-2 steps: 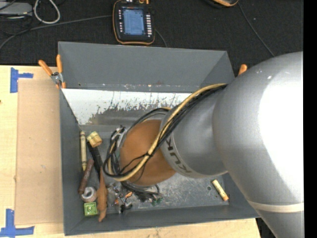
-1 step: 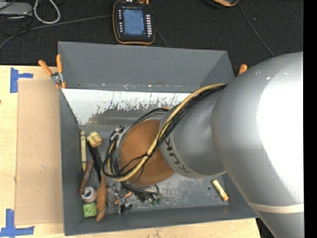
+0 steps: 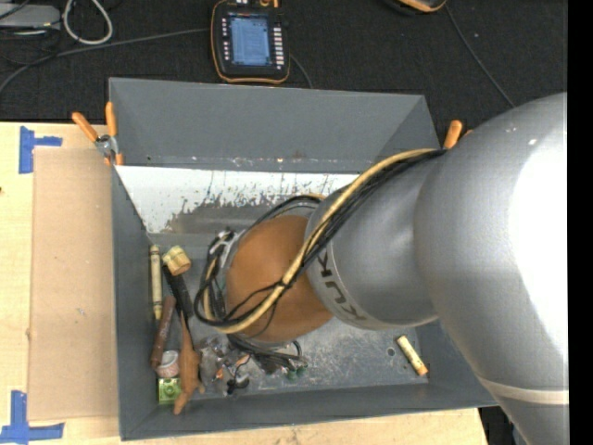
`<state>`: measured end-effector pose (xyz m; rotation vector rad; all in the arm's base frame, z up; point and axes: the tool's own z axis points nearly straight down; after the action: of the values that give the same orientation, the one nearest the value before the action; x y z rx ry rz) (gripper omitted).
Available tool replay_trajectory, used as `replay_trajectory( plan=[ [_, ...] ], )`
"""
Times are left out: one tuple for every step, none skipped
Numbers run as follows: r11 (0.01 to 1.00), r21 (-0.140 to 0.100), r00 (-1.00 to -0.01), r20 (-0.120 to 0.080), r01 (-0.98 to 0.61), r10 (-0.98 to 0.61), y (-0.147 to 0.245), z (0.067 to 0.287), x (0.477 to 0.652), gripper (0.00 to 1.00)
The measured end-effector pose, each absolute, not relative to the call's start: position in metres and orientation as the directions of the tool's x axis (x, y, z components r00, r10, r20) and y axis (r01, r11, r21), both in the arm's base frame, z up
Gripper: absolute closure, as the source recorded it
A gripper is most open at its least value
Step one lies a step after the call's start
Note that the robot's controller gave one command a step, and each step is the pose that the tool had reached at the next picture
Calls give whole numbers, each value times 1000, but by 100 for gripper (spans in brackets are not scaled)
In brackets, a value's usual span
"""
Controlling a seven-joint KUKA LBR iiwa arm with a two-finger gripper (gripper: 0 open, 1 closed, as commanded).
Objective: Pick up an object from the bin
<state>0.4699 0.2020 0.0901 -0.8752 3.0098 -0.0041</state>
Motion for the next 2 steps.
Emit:
replay_trajectory(
  plan=[
    [844, -4, -844, -8, -536, -536, 203, 102, 470, 100],
    [844, -3, -844, -7, -536, -536, 203, 103, 470, 100]
  ],
)
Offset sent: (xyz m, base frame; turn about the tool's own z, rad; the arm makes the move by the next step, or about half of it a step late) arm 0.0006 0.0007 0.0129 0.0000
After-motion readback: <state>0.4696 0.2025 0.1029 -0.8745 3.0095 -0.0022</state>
